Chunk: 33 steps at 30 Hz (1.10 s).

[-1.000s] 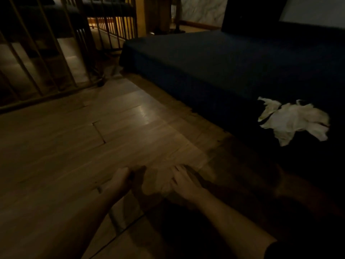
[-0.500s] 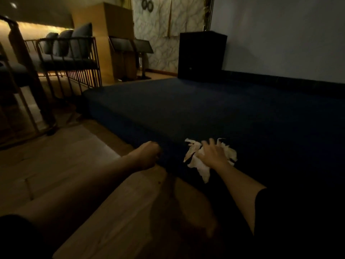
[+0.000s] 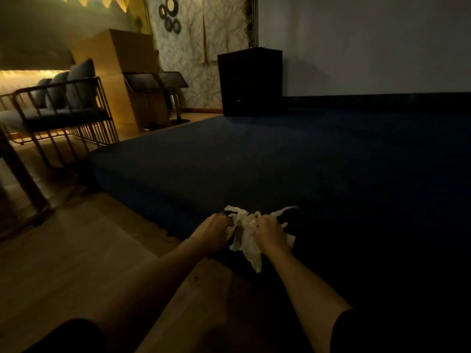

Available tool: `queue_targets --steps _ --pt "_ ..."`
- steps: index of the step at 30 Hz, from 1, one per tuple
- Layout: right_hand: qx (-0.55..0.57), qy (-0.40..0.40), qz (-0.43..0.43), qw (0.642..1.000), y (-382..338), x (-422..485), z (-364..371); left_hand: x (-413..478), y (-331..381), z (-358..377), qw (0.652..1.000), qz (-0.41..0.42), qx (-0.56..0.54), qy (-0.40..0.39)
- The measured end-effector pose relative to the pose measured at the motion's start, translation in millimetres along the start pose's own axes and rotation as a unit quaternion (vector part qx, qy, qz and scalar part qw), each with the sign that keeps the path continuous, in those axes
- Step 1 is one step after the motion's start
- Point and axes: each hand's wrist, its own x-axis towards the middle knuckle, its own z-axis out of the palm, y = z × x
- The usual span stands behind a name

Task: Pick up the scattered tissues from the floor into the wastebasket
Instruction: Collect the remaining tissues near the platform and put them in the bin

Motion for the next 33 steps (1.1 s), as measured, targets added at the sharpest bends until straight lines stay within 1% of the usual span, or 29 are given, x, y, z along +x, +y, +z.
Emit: queue_targets --steps 1,3,5,6,9,12,14,15,17,18,20,21,23,25,27,28,29,31,32,33 --pt "-0.010 0.008 -0.005 1.000 1.8 -1.7 -0.9 4.6 2.3 0.1 1.000 0.010 0.012 -0.004" --pt "0.004 -0.008 -0.022 1.000 4.8 -3.9 -14.2 17.2 1.3 -1.4 1.000 0.016 0.007 -0.005" --pt "0.034 -0.026 -0.027 0.999 10.0 -1.7 -31.2 39.4 -7.4 0.4 0.999 -0.013 -0.044 -0.004" --pt "0.048 -0.023 -0.019 0.998 14.2 1.2 -40.2 50.5 -10.8 3.3 0.998 -0.027 -0.061 -0.012" --pt "0.074 0.018 0.001 0.997 28.1 9.8 -76.2 70.5 -13.4 13.5 0.994 -0.019 -0.095 -0.049" --pt "0.071 0.031 -0.002 0.997 34.2 7.5 -117.5 80.8 -21.8 14.3 0.990 -0.026 -0.127 -0.058" --pt "0.089 0.052 0.013 0.995 37.9 6.1 -137.5 83.3 -25.6 10.0 0.989 -0.032 -0.123 -0.074" --pt "0.090 0.063 0.022 0.994 38.8 5.2 -144.4 81.2 -24.1 7.8 0.987 -0.036 -0.135 -0.078" --pt "0.079 0.071 0.026 0.994 40.9 0.3 -151.9 78.0 -12.5 6.6 0.979 -0.023 -0.193 -0.062" --pt "0.071 0.064 0.025 0.995 42.3 -3.9 -154.4 75.5 -2.5 6.3 0.972 -0.018 -0.228 -0.053" --pt "0.066 0.039 0.024 0.997 46.0 -17.2 -160.0 64.6 27.0 2.1 0.959 -0.032 -0.274 -0.066" --pt "0.072 0.029 0.026 0.997 49.3 -25.0 -164.3 57.7 46.0 -1.6 0.956 -0.037 -0.277 -0.085" --pt "0.082 0.028 0.039 0.995 58.3 -46.3 -174.7 41.0 87.1 -4.3 0.965 -0.005 -0.243 -0.102" --pt "0.111 0.040 0.058 0.991 69.9 -73.6 -188.4 16.6 127.6 -7.3 0.967 0.024 -0.247 -0.061" --pt "0.152 0.075 0.074 0.983 80.4 -109.7 -206.9 -13.2 161.9 -15.0 0.946 0.062 -0.318 0.010" --pt "0.170 0.103 0.082 0.976 85.9 -130.3 -216.1 -27.6 177.4 -21.3 0.934 0.080 -0.347 0.028" --pt "0.187 0.130 0.097 0.969 90.0 -151.2 -226.1 -41.3 193.6 -27.6 0.931 0.100 -0.349 0.031" --pt "0.195 0.170 0.130 0.957 97.9 -193.6 -246.5 -70.0 228.4 -41.2 0.932 0.099 -0.350 -0.009" --pt "0.183 0.183 0.144 0.955 105.0 -213.3 -253.8 -85.9 245.7 -45.7 0.925 0.089 -0.369 -0.033" --pt "0.167 0.187 0.157 0.955 111.3 -234.0 -260.5 -104.9 261.9 -50.4 0.911 0.090 -0.396 -0.075"
